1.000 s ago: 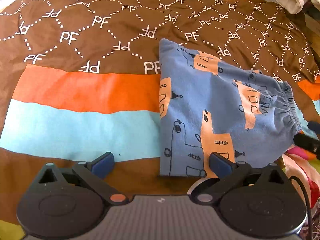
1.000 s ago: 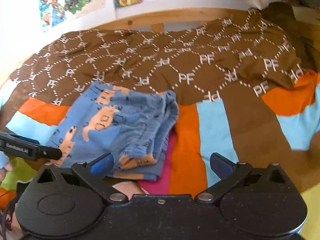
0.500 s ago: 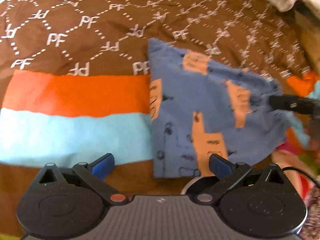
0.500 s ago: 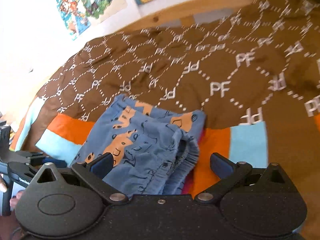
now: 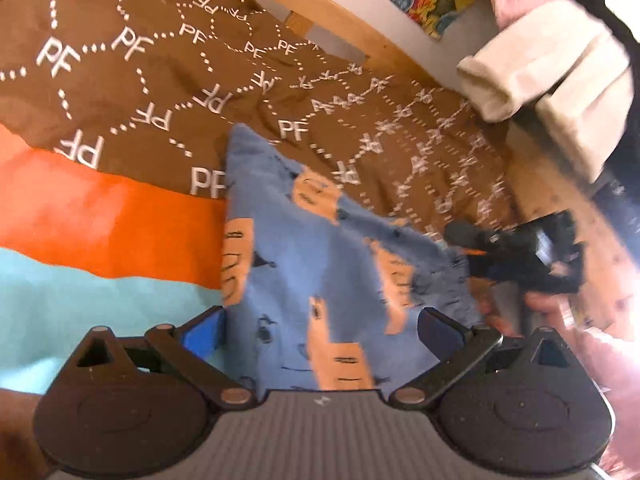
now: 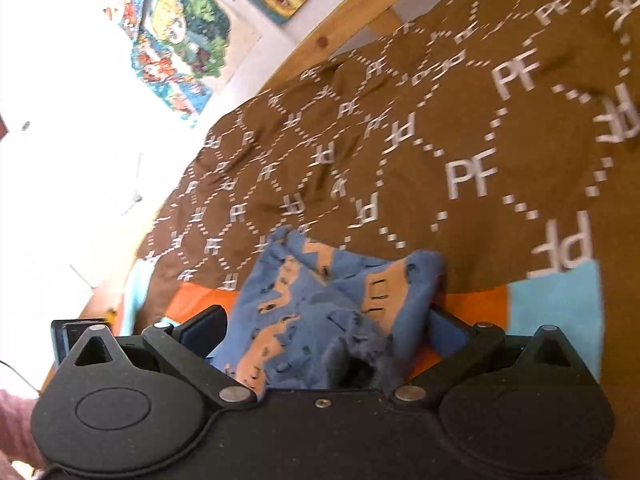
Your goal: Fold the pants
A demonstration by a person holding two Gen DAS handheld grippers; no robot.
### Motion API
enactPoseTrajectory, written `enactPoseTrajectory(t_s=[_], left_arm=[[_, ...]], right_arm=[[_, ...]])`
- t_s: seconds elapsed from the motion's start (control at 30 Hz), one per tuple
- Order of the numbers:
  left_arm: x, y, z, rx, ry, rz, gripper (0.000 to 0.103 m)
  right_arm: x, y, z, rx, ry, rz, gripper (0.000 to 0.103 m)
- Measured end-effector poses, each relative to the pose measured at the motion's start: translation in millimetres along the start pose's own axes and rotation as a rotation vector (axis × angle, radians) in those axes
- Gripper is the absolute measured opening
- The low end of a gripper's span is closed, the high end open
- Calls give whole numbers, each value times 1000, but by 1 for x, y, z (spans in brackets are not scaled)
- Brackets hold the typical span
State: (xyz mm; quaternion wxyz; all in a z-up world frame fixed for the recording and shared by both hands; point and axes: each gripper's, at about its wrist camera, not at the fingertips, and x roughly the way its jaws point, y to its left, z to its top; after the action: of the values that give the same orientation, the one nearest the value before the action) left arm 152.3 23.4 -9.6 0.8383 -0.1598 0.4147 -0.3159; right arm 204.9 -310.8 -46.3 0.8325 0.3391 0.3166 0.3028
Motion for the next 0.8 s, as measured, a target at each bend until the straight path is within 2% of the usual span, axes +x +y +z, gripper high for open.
enactPoseTrajectory(t_s=[0.17,0.27,0.37,0.43,0.57,0.7,0.8], left_arm=[[1,16,3,-104,10,-74,103],[8,28,7,-179,40,-78,102],[11,27,9,-170,57,-67,102],[14,23,7,-131,63,-51,102],[15,15,6,-72,76,-28,102],[12,19,7,-98,75,-37,101],[11,21,8,-120,72,-28,94]], right_arm=[[-5,-4,1,43,21,90,102],[-7,2,1,16,68,57,102],[-7,13,1,-48,115,-26,102],[-4,14,0,-44,121,-44,102],[-2,8,-3,56,63,-28,103],[-3,9,-5,63,41,-37,102],[-4,9,-6,88,21,-28,100]])
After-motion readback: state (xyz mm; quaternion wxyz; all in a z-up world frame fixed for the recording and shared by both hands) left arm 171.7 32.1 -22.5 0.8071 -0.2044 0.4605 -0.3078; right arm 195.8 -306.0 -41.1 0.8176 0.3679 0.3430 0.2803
